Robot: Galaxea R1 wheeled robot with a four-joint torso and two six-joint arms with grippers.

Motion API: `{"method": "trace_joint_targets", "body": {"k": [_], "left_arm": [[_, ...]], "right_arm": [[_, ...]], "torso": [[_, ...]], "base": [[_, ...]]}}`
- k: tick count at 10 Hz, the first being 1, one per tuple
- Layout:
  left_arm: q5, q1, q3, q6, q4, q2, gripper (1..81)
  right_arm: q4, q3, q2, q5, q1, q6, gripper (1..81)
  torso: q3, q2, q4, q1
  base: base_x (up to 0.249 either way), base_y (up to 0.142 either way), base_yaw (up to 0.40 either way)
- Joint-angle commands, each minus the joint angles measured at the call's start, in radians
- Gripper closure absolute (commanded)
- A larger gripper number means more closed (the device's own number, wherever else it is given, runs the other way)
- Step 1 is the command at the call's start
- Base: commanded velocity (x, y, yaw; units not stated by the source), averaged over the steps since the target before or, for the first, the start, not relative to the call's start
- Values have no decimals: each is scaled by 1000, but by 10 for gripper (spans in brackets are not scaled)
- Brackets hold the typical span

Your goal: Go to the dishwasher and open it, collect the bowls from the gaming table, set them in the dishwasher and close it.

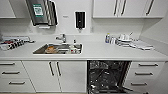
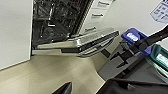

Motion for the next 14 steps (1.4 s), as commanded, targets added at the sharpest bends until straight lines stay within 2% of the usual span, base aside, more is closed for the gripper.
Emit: {"method": "trace_joint_targets", "body": {"k": [1, 2, 4, 5, 7, 9, 10, 11, 13, 14], "left_arm": [[38, 61, -159, -2, -28, 99, 10], [37, 130, -261, 0, -21, 173, 10], [32, 221, -506, 0, -21, 328, 10], [28, 264, -575, 0, -21, 373, 10], [-62, 339, -722, 1, -25, 449, 10], [-158, 436, -835, -2, -30, 514, 10], [-173, 464, -912, -9, -43, 561, 10], [-176, 491, -968, -13, -73, 598, 10], [-172, 507, -1032, -13, -174, 644, 10], [-167, 510, -1052, -13, -191, 653, 10]], "right_arm": [[-124, -62, 27, -16, 1, -203, 10], [-136, -121, 69, 21, -47, -280, 10], [-136, -246, 133, 190, -128, -430, 10], [-142, -274, 155, 204, -161, -492, 10], [-163, -312, 182, 208, -196, -573, 10], [-205, -340, 205, 239, -234, -625, 10], [-225, -372, 225, 265, -250, -639, 10], [-239, -401, 242, 288, -266, -639, 10], [-245, -453, 270, 325, -280, -641, 10], [-269, -458, 275, 331, -291, -644, 10]], "torso": [[0, 0, 0, 0], [0, 0, 0, 0], [0, 0, 0, 0], [0, 0, 0, 0], [0, 0, 0, 0], [0, 0, 0, 0], [0, 0, 0, 0], [0, 0, 0, 0], [0, 0, 0, 0], [0, 0, 0, 0]], "base": [[0, 0, 0], [0, 0, 0], [0, 0, 0], [0, 0, 0], [0, 0, 0], [0, 0, 0], [0, 0, 0], [0, 0, 0], [0, 0, 0], [0, 0, 0]]}}
